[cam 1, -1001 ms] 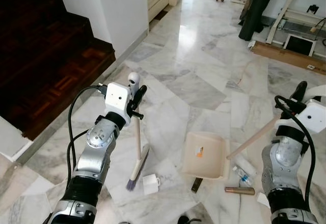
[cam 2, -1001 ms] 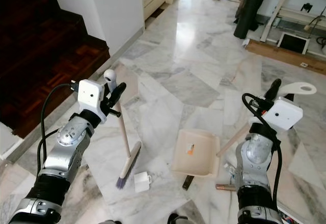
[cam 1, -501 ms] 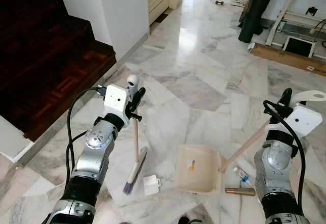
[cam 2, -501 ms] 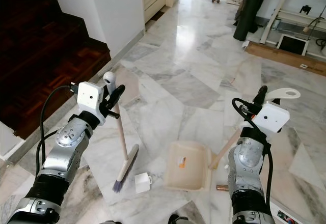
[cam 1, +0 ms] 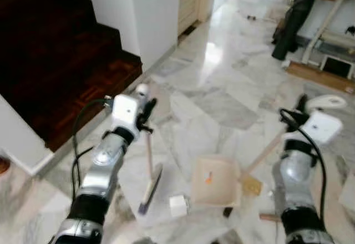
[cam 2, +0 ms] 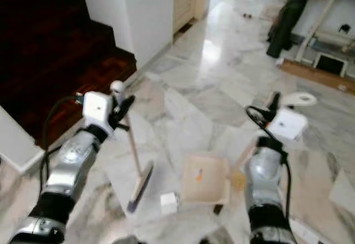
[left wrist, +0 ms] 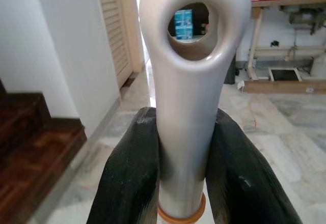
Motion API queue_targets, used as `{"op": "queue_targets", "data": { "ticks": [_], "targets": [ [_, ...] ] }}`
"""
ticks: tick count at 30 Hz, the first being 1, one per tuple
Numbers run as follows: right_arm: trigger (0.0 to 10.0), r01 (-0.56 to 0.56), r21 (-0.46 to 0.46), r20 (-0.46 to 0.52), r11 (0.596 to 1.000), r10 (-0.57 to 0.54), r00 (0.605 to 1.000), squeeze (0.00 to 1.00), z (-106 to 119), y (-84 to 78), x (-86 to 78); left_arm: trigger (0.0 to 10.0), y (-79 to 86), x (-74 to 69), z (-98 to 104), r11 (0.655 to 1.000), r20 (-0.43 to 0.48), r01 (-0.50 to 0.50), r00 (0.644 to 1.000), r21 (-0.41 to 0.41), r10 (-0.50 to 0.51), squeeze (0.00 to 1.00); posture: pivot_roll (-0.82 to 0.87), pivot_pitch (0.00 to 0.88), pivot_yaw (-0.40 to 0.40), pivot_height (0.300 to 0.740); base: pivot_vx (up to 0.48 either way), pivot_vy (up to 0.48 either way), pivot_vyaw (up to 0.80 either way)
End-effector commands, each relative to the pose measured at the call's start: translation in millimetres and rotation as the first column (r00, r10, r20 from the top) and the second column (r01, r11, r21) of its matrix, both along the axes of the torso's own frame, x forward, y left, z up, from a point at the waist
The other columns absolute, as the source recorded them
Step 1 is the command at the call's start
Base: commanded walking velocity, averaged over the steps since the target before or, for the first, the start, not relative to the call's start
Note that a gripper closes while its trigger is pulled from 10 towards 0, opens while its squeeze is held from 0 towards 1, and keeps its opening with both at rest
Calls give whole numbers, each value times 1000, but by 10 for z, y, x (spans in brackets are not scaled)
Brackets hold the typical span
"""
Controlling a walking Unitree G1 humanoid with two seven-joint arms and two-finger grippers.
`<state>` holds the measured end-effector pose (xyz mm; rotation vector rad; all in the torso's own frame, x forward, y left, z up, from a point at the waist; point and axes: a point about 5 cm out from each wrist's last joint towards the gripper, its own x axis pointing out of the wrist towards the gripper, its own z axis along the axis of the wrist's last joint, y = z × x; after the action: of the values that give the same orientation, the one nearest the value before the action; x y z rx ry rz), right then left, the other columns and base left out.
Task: Sweep floor
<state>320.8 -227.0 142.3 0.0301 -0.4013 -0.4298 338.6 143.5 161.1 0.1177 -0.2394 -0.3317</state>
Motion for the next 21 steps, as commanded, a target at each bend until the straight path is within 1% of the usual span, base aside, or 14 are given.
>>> {"op": "queue_targets", "data": {
  "ticks": [1,11,15,21],
  "targets": [
    [10000,30,-11,40,999,-29,999,0,97,-97,-21,10000,-94,9,115,1000,56,30,998,-9,-30,0,149,96,-5,740,0,435,0],
    [10000,17,-24,37,1000,-16,999,0,97,-37,-12,10000,-84,19,129,1000,61,28,998,-7,-27,0,152,96,-3,740,0,419,0],
    [10000,8,-4,37,1000,-7,999,0,87,-29,-10,10000,-79,22,135,1000,63,26,998,-6,-25,0,153,97,-3,740,0,411,0],
    [10000,4,2,33,1000,-4,999,0,73,-10,-13,10000,-82,19,137,1000,64,29,998,-8,-28,0,153,100,-2,740,0,406,0]
  ]
}}
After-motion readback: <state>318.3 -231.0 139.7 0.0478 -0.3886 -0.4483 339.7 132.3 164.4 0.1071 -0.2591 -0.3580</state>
